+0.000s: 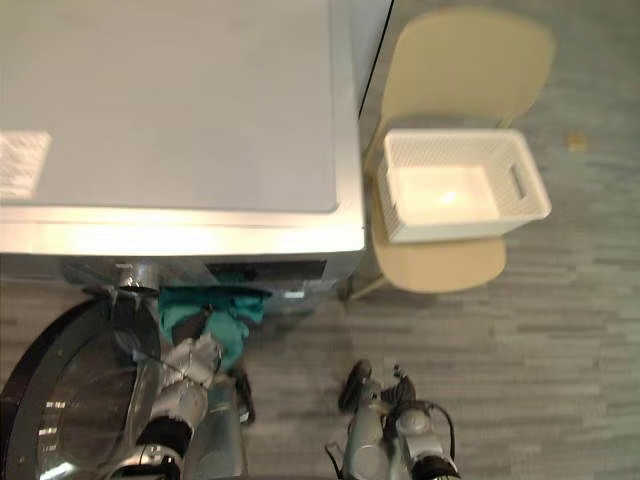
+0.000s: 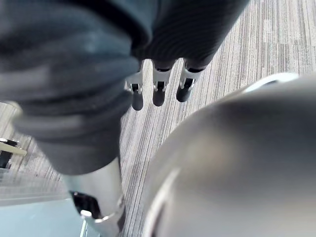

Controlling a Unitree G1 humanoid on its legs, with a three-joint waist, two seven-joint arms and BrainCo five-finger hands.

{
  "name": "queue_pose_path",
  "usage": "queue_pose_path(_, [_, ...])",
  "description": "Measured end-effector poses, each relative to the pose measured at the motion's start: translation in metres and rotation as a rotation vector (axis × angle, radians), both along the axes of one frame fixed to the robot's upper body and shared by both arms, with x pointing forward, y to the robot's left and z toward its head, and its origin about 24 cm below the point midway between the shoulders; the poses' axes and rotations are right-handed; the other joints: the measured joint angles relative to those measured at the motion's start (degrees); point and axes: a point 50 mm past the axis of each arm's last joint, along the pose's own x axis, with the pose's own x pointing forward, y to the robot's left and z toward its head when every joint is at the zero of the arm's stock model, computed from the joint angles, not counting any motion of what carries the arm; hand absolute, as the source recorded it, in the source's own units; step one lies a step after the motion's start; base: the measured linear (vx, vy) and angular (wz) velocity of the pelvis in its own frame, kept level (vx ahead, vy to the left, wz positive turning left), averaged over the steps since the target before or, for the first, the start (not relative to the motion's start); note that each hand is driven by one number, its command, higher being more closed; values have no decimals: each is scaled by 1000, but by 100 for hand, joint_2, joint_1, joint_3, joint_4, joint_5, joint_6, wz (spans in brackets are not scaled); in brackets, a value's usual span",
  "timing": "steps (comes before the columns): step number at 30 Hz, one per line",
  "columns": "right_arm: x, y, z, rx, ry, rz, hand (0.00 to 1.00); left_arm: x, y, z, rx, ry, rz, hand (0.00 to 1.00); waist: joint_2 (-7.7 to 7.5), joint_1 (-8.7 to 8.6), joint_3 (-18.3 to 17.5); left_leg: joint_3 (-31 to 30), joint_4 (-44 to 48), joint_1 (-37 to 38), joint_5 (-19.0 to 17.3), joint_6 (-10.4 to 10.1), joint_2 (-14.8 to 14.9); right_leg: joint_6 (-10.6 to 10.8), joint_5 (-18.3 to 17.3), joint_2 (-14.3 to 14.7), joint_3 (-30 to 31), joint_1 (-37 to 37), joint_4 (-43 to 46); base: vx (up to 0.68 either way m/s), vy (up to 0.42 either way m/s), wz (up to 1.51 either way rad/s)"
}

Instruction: Pick up the laundry basket with both hands and put the clothes into the washing machine.

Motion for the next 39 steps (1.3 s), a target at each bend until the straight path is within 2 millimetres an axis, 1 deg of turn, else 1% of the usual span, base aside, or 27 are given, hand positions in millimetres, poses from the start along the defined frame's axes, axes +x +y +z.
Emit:
queue_pose_path(2, [30,14,28,21,-152,5,0,21,-6,24,2,-83,3,100,95,4,273,118,335,-442,-199,69,138,-13,18,-16,178,-569,321,-168,86,-28])
queue_pose_path(3, [36,20,35,30,-192,15,0,25,-8,30,1,-103,0,100,108,0,343,120,434,-529,-252,74,209,-14,17,-7,200,-668,401,-133,20,-34])
queue_pose_path(4, [44,30,48,47,-260,40,0,33,-11,41,-1,-141,1,100,102,-13,385,129,667,-745,-377,114,304,-63,-30,7,269,-925,615,-132,11,-24])
queue_pose_path(5, [47,34,54,56,-292,42,0,38,-14,48,-6,-160,0,100,97,-27,393,124,780,-880,-420,132,321,-67,-59,-6,307,-1080,735,-133,-15,-17])
queue_pose_path(7, [56,43,75,80,-404,28,0,54,-23,73,-21,-247,-8,100,109,-64,406,52,1221,-1436,-542,186,458,-138,-153,-54,378,-1624,1151,-135,-35,-7])
queue_pose_path(10, [63,51,98,103,-518,21,0,67,-32,98,-45,-316,-8,100,100,-87,433,-60,1763,-2096,-704,212,627,-192,-279,-59,488,-2289,1644,-114,-24,-15])
queue_pose_path(12, [65,55,116,115,-604,17,0,74,-35,120,-84,-386,7,100,76,-85,456,-130,2033,-2502,-760,211,719,-252,-329,-51,550,-2708,1916,-82,-21,-13])
queue_pose_path(13, [66,57,123,120,-637,23,0,77,-35,132,-97,-425,16,100,76,-92,462,-182,2124,-2689,-780,193,750,-274,-346,-50,570,-2883,2002,-60,-22,-12])
queue_pose_path(14, [67,60,133,128,-683,30,0,80,-35,148,-108,-476,34,100,75,-83,462,-234,2244,-2932,-789,187,818,-301,-361,-43,583,-3098,2101,-57,-14,-10])
queue_pose_path(15, [67,60,138,134,-705,29,0,82,-35,156,-113,-500,37,100,71,-87,465,-260,2294,-3036,-789,186,829,-312,-367,-40,585,-3194,2153,-62,-20,-8])
queue_pose_path(17, [66,62,152,150,-773,24,0,88,-35,186,-114,-586,45,100,69,-89,466,-348,2483,-3360,-785,194,906,-374,-406,-33,586,-3496,2346,-45,-24,-8])
queue_pose_path(18, [65,61,157,152,-806,21,0,90,-32,201,-110,-629,53,100,69,-91,465,-404,2580,-3522,-791,184,937,-414,-435,-30,583,-3638,2451,-46,-27,-13])
queue_pose_path(19, [64,60,162,151,-833,13,0,90,-24,210,-93,-652,81,100,66,-85,464,-443,2659,-3681,-794,179,986,-428,-448,-14,575,-3775,2528,-45,-25,-10])
queue_pose_path(20, [63,59,165,152,-846,12,0,91,-20,217,-90,-667,96,100,66,-84,464,-474,2699,-3767,-794,178,1011,-438,-453,7,563,-3850,2556,-60,-38,-8])
queue_pose_path(21, [62,58,169,152,-866,10,0,92,-15,234,-86,-704,116,100,65,-87,464,-528,2758,-3916,-793,176,1028,-456,-463,42,545,-3958,2612,-76,-38,-9])
queue_pose_path(23, [58,57,172,153,-896,9,0,92,-6,287,-78,-838,136,100,55,-112,459,-655,2924,-4244,-800,165,1112,-501,-481,66,504,-4196,2724,-86,-15,-13])
queue_pose_path(24, [57,56,171,151,-896,7,0,91,-1,294,-70,-859,142,100,53,-136,457,-678,2950,-4304,-799,165,1121,-512,-485,68,492,-4245,2751,-67,-9,-11])
queue_pose_path(25, [54,54,168,146,-886,0,0,88,6,307,-93,-899,162,100,47,-137,454,-700,3014,-4398,-801,161,1153,-540,-501,84,488,-4330,2814,-49,-25,-9])
queue_pose_path(26, [52,53,165,144,-875,-3,0,84,8,329,-174,-968,175,100,35,-123,449,-732,3068,-4488,-803,157,1205,-562,-510,124,474,-4400,2856,-59,-40,-10])
queue_pose_path(28, [49,51,163,142,-871,-3,0,78,8,347,-147,-1045,159,100,27,-117,445,-793,3140,-4635,-806,151,1225,-579,-519,152,466,-4515,2917,-66,-37,-7])
queue_pose_path(29, [48,49,165,141,-876,-4,0,76,7,360,-188,-1074,152,100,14,-102,451,-825,3192,-4723,-805,151,1225,-588,-523,148,467,-4588,2969,-62,-24,-2])
queue_pose_path(32, [51,47,170,140,-894,-11,0,75,-3,380,-194,-1107,86,100,-121,-96,441,-852,3243,-4894,-803,154,1210,-609,-528,121,479,-4745,3025,-70,-15,4])
queue_pose_path(33, [54,43,172,136,-892,-28,0,77,-9,391,-208,-1105,42,100,-162,-90,432,-859,3255,-4970,-796,148,1200,-615,-523,87,468,-4791,3042,-66,-7,10])
queue_pose_path(34, [55,42,174,135,-896,-33,0,78,-10,395,-212,-1100,36,100,-169,-88,430,-859,3260,-4975,-797,148,1196,-616,-524,80,471,-4792,3044,-78,-4,9])
queue_pose_path(36, [56,42,180,137,-914,-36,0,71,-7,414,-219,-1152,29,100,-247,-92,383,-810,3222,-5047,-811,124,1203,-640,-542,82,489,-4891,2986,-62,-9,-1])
queue_pose_path(37, [55,41,181,136,-919,-37,0,69,-6,418,-216,-1168,33,100,-254,-92,379,-815,3211,-5061,-812,125,1206,-637,-539,88,478,-4891,2969,-57,-22,-2])
queue_pose_path(39, [55,42,182,134,-922,-35,0,64,-4,423,-231,-1214,62,100,-344,-110,315,-775,3097,-5109,-801,108,1225,-634,-538,117,458,-4936,2854,-55,-35,-1])
